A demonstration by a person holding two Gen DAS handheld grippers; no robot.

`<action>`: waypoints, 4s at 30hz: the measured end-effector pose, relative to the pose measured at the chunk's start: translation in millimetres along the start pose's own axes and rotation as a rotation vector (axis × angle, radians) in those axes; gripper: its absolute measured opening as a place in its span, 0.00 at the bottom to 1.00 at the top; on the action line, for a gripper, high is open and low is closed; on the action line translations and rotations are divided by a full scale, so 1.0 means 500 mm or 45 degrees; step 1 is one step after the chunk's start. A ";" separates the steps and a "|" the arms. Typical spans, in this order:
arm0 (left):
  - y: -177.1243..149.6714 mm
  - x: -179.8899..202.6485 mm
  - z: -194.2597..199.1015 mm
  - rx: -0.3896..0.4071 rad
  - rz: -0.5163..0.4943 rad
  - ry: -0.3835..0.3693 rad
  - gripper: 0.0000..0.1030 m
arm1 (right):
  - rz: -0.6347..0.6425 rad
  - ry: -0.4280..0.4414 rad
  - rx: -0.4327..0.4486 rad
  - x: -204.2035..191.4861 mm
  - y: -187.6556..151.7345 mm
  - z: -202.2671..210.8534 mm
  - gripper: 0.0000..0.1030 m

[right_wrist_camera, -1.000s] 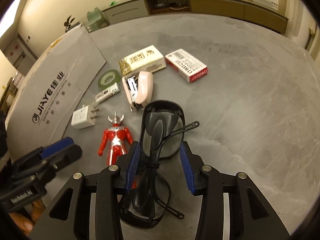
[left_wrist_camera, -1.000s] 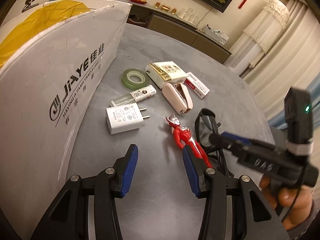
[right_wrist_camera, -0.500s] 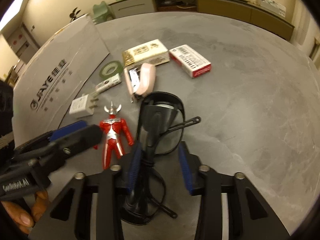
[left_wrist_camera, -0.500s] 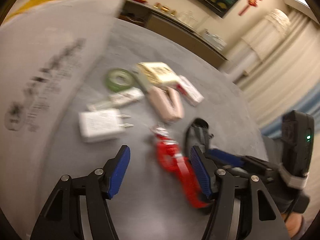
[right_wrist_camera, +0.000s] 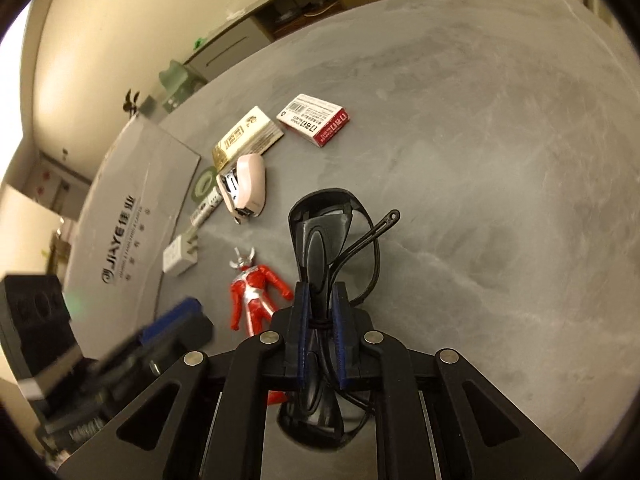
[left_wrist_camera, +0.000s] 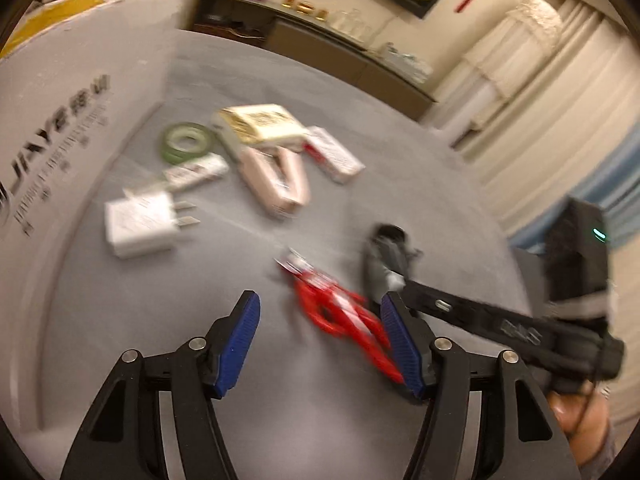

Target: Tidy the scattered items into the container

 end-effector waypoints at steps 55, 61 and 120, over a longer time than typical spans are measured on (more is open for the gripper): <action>0.073 -0.008 -0.078 0.061 -0.158 0.240 0.09 | 0.322 -0.248 0.028 -0.054 -0.045 0.013 0.19; 0.052 -0.010 -0.048 0.069 -0.135 0.232 0.60 | 0.301 -0.267 0.014 -0.045 -0.043 0.010 0.19; 0.076 -0.014 0.124 0.247 -0.238 0.077 0.44 | 0.421 -0.312 0.207 -0.125 -0.037 0.009 0.19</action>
Point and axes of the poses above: each gripper's, at about its wrist camera, not at the fingertips, and z roughly against the way its jaws point, x to its right, y to its top, the point moved 5 cm from there along -z, roughly the way its jaws point, and after that the axes turned 1 degree about -x, right-handed, at the moved point
